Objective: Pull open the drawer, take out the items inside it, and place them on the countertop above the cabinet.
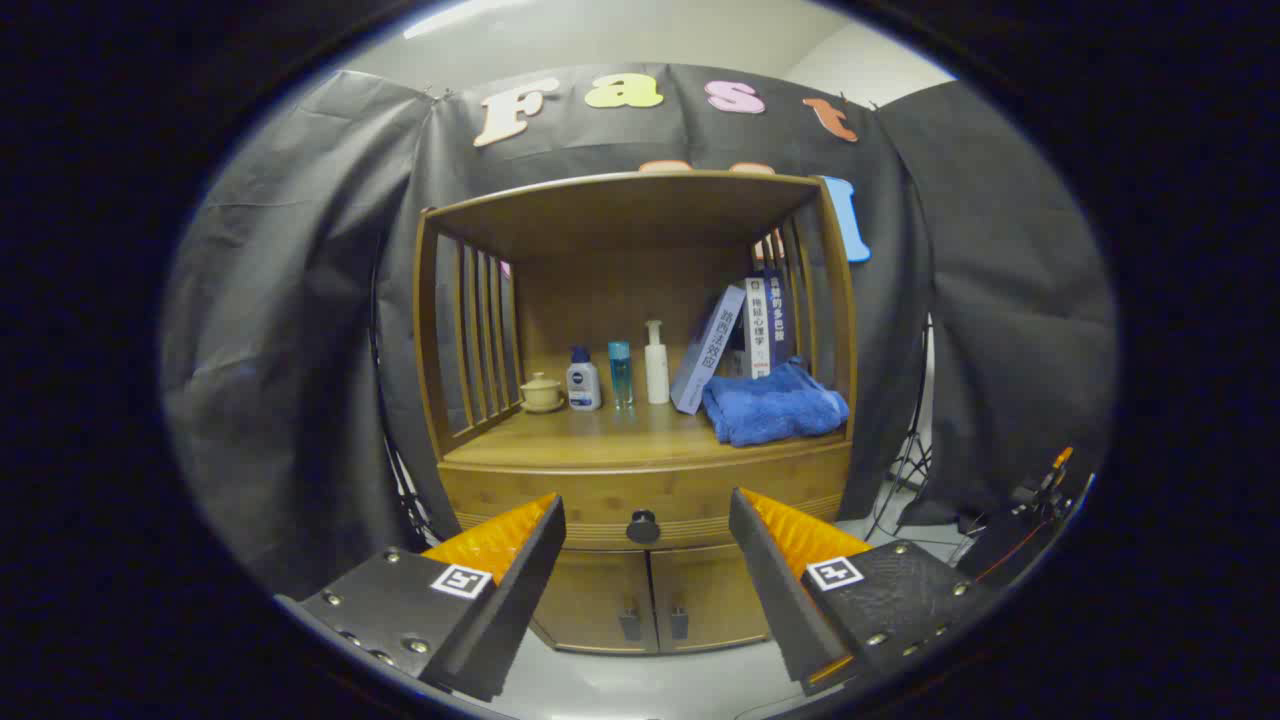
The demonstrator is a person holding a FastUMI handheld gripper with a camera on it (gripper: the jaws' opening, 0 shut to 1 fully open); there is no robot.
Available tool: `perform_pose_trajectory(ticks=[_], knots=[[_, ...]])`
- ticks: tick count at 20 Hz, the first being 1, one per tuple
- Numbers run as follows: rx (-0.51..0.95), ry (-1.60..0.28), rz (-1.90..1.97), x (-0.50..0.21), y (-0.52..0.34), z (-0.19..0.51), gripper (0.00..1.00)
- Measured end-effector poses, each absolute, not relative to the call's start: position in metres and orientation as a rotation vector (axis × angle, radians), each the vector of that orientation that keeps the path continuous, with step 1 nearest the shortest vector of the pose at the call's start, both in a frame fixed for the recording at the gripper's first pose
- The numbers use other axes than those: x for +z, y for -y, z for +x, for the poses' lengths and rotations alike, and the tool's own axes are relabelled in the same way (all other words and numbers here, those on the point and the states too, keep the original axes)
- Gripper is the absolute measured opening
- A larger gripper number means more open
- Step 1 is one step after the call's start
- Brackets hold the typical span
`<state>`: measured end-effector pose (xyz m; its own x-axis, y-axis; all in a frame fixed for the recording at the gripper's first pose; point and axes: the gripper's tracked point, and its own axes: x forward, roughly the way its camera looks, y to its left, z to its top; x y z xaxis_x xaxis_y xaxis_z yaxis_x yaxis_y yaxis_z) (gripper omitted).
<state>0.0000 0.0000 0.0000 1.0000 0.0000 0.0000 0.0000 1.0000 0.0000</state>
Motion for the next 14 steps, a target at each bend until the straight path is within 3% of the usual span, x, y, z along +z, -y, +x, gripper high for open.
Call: perform_pose_trajectory(ticks=[14], knots=[[0.024, 0.097, -0.016, 0.038, -0.023, -0.010, 0.99]])
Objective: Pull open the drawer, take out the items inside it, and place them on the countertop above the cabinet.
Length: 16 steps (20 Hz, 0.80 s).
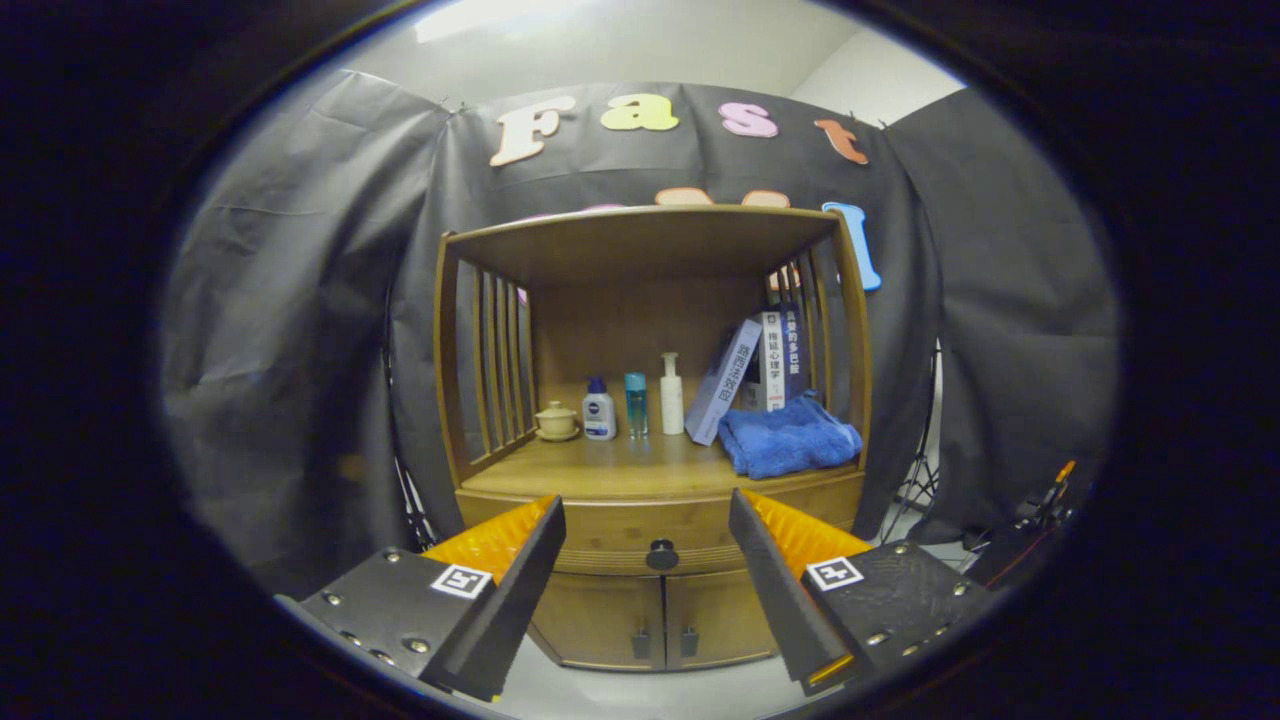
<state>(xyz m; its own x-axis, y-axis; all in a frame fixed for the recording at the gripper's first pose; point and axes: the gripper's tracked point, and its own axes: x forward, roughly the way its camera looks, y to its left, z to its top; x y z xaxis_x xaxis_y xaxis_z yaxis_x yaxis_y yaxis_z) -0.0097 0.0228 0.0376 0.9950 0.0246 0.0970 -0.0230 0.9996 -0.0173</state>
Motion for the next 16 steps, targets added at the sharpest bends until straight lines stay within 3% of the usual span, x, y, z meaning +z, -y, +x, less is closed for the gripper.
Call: perform_pose_trajectory(ticks=[10, 16], knots=[[0.036, 0.154, -0.070, 0.048, -0.011, 0.026, 0.99], [0.042, 0.117, -0.053, -0.019, -0.002, 0.090, 0.99]])
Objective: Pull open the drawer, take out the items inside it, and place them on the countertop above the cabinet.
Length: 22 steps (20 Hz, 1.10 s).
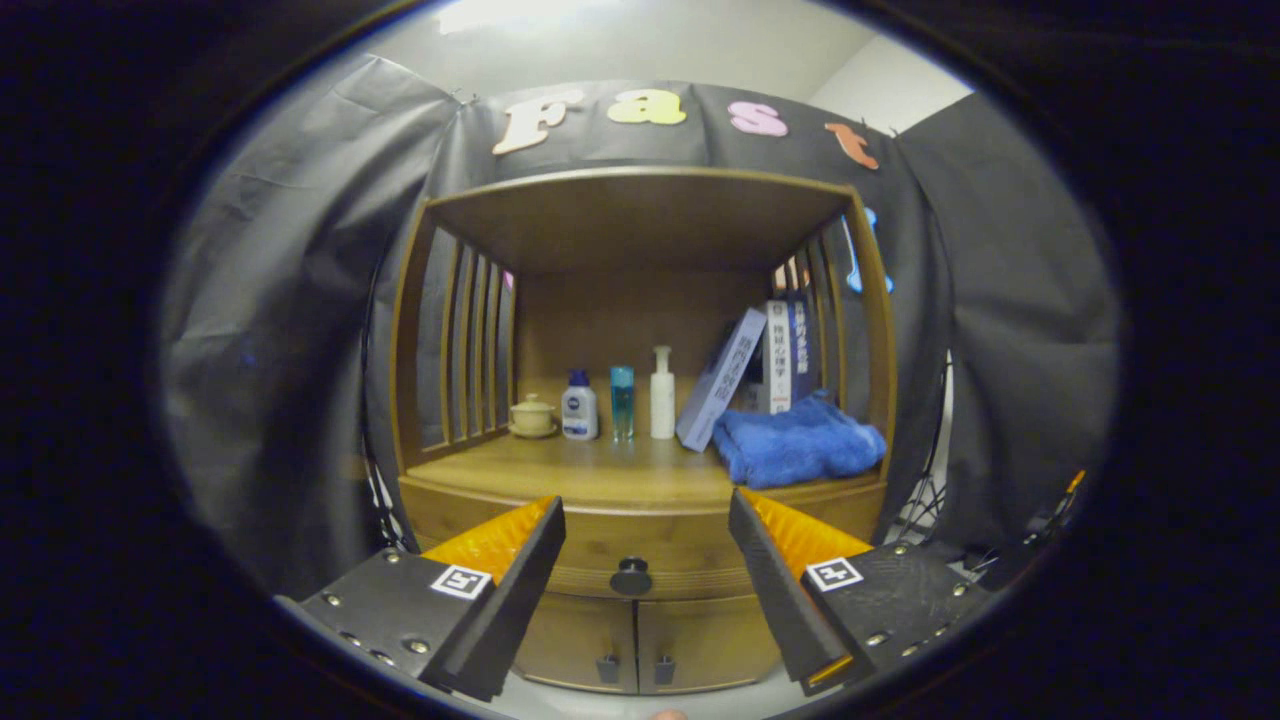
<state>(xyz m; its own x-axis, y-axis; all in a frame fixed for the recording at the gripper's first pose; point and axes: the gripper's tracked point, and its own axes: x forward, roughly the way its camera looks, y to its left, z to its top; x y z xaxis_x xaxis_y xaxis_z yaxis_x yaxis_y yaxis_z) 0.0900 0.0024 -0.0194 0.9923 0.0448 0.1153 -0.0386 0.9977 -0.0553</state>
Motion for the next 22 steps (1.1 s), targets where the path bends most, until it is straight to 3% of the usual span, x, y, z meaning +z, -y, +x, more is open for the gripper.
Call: perform_pose_trajectory(ticks=[8, 13, 16, 20, 22], knots=[[0.092, 0.026, -0.121, -0.083, -0.022, 0.157, 0.99], [0.020, -0.004, -0.058, -0.089, 0.002, 0.180, 0.99], [0.016, -0.050, -0.012, -0.103, 0.006, 0.188, 0.86], [0.036, -0.113, 0.054, -0.125, -0.001, 0.195, 0.87], [0.060, -0.133, 0.117, -0.127, -0.006, 0.193, 0.67]])
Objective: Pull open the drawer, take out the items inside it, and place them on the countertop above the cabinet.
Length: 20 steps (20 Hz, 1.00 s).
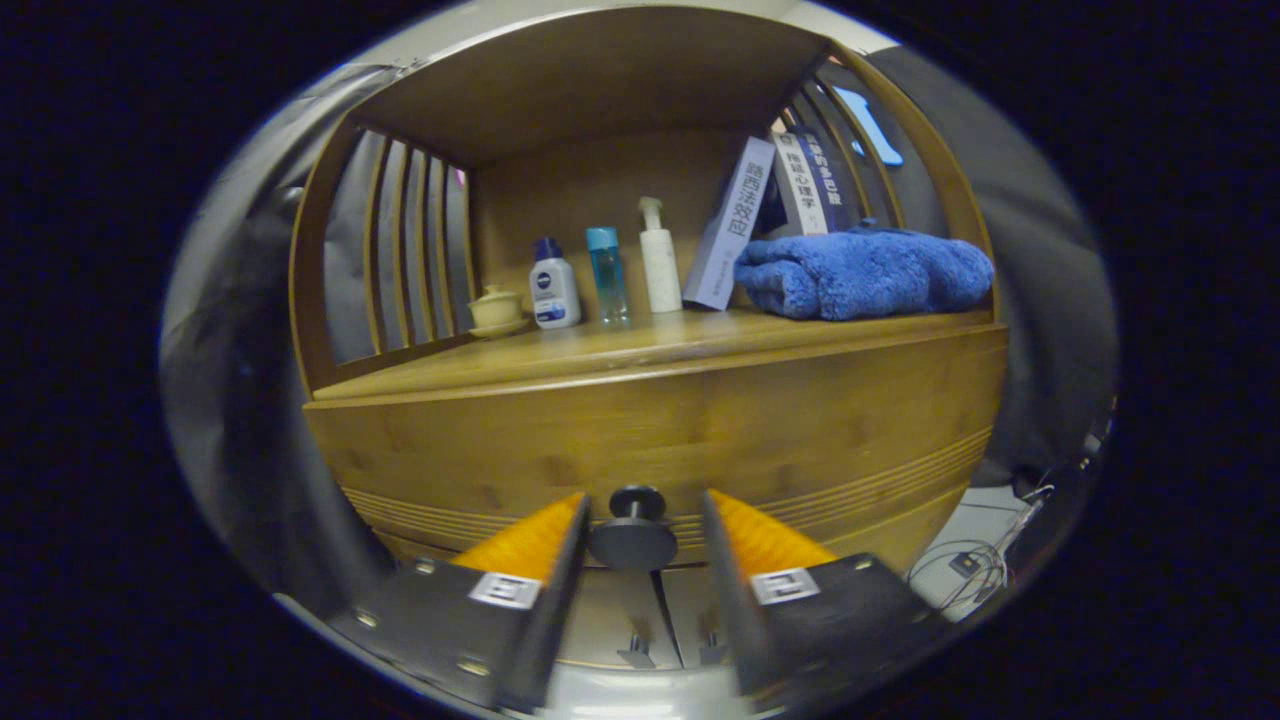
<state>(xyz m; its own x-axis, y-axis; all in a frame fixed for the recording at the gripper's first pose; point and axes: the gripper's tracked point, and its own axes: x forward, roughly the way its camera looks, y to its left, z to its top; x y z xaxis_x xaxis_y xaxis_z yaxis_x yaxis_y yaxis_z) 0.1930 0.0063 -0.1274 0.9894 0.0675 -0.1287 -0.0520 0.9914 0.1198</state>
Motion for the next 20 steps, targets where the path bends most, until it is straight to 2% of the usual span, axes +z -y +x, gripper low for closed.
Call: perform_pose_trajectory(ticks=[2, 4, 7, 11, 15, 20], knots=[[0.036, -0.122, 0.113, -0.128, -0.007, 0.198, 0.47], [-0.007, -0.101, 0.099, -0.126, -0.005, 0.197, 0.41], [-0.028, -0.077, 0.049, -0.125, -0.006, 0.197, 0.41], [0.092, -0.101, 0.028, -0.131, -0.009, 0.198, 0.41], [0.063, -0.085, -0.040, -0.130, -0.003, 0.177, 0.27], [0.034, -0.082, -0.034, -0.134, -0.001, 0.121, 0.26]])
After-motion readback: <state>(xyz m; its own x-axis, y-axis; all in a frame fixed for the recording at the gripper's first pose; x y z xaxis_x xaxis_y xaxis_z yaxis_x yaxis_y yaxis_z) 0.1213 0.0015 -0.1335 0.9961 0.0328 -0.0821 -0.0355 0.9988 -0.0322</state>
